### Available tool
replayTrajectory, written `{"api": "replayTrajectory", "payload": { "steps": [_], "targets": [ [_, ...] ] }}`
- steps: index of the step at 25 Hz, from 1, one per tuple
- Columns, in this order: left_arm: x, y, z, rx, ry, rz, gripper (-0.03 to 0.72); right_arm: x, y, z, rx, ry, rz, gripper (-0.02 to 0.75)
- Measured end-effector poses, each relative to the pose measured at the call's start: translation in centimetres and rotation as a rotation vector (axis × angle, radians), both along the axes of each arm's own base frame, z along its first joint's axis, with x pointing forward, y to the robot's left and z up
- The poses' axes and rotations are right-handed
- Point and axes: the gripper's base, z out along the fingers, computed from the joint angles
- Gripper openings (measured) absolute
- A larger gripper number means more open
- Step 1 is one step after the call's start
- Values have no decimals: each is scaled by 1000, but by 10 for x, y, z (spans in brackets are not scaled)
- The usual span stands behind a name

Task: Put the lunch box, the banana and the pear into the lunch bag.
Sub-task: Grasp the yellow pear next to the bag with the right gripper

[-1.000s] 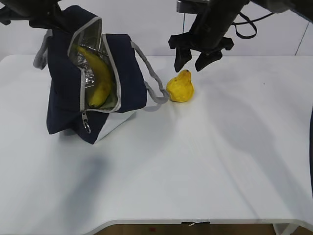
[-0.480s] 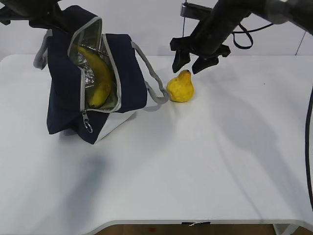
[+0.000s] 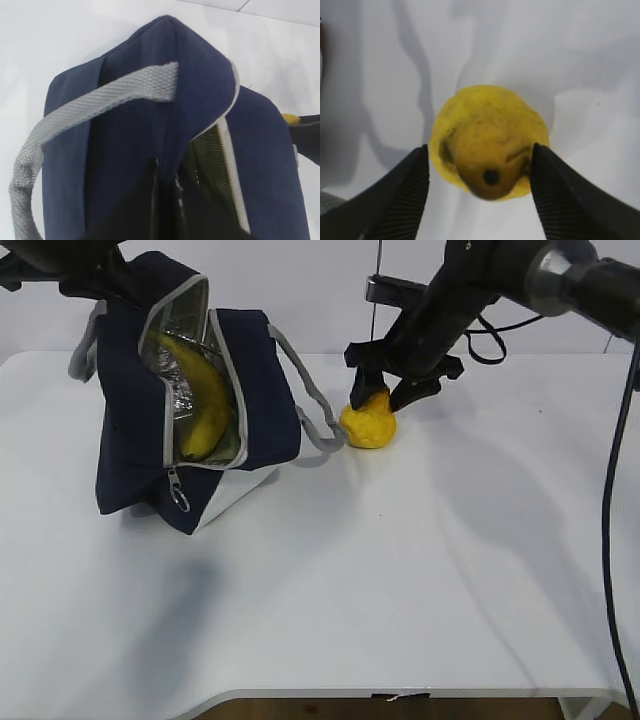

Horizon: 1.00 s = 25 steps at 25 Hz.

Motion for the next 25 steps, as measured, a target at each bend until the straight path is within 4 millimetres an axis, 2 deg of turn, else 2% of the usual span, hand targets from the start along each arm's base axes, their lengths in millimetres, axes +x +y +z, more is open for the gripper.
{"api": "replayTrajectory", "payload": {
  "steps": [3,13,21,25],
  "targets": [
    [0,0,0,0,0,0,-6,0,0,-3,0,6,0,484],
    [0,0,0,0,0,0,-6,1,0,-3,3,1,-1,319],
    [0,0,0,0,0,0,-6,1,0,-1,-1,0,11,301],
    [0,0,0,0,0,0,-6,0,1,13,0,-10,28,298]
  ]
}}
